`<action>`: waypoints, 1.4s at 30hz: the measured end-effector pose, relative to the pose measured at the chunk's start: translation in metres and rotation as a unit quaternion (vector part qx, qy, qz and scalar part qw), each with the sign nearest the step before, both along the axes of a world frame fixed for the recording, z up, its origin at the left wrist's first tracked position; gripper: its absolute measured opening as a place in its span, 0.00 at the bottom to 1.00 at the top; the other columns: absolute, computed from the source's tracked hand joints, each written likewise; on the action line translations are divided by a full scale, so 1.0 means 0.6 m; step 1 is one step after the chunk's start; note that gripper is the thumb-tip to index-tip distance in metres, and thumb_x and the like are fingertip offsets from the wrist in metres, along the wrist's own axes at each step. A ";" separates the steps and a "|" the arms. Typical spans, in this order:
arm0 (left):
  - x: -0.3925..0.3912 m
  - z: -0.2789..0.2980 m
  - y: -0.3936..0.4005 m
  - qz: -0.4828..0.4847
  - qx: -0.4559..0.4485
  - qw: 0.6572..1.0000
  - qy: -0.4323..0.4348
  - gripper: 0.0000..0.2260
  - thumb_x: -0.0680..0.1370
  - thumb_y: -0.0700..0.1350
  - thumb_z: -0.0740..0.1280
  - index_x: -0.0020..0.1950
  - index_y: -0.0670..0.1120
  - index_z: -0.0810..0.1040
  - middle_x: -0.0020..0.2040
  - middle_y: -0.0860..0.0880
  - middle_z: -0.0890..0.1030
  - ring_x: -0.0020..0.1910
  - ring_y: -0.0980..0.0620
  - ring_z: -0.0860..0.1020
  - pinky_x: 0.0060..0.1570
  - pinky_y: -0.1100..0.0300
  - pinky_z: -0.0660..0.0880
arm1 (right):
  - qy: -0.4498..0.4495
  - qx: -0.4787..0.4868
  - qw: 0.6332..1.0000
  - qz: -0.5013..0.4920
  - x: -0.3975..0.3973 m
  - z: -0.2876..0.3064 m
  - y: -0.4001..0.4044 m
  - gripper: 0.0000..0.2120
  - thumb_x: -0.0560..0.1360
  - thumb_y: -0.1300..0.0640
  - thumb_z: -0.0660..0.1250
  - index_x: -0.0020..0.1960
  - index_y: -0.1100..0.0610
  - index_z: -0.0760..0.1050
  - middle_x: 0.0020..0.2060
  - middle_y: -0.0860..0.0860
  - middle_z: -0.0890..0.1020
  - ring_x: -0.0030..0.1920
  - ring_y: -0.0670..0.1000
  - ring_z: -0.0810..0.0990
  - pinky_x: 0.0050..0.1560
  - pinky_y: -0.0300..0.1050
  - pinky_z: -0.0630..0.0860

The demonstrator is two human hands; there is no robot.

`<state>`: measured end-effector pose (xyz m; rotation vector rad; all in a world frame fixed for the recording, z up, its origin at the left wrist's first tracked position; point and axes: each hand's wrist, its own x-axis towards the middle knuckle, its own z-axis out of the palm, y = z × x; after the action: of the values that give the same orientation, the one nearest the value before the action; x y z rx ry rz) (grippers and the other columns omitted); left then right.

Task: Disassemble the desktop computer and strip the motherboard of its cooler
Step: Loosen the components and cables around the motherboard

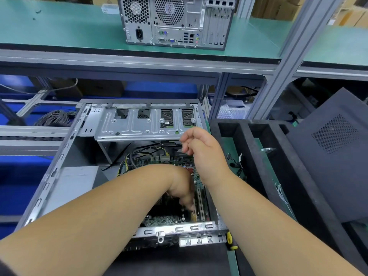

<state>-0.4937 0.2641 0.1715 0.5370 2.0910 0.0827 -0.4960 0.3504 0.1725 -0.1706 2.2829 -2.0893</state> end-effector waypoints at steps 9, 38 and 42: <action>0.008 0.029 -0.086 0.112 0.023 0.993 0.036 0.28 0.82 0.63 0.49 0.49 0.51 0.87 0.52 0.53 0.83 0.53 0.54 0.76 0.54 0.59 0.66 | -0.009 -0.160 0.986 -0.040 -0.018 -0.010 0.013 0.11 0.67 0.63 0.57 0.41 0.57 0.78 0.30 0.50 0.76 0.33 0.47 0.70 0.39 0.40 0.67; -0.047 -0.052 -0.024 0.288 0.154 0.929 0.176 0.17 0.76 0.47 0.70 0.64 0.46 0.78 0.57 0.45 0.82 0.51 0.46 0.81 0.49 0.59 0.78 | -0.058 -0.387 0.919 -0.042 -0.013 0.013 0.023 0.22 0.80 0.52 0.46 0.45 0.63 0.74 0.34 0.54 0.73 0.34 0.50 0.70 0.36 0.41 0.64; -0.070 -0.078 -0.007 0.376 0.166 0.894 0.176 0.13 0.76 0.45 0.67 0.59 0.41 0.81 0.56 0.43 0.83 0.55 0.44 0.81 0.55 0.55 0.78 | -0.070 -0.409 0.909 -0.043 -0.013 0.016 0.023 0.24 0.81 0.50 0.46 0.44 0.63 0.74 0.33 0.54 0.73 0.34 0.50 0.70 0.36 0.41 0.64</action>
<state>-0.5359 0.2601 0.1247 -0.1133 2.5519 0.8591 -0.5040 0.3641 0.1818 0.0630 1.2252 -2.8501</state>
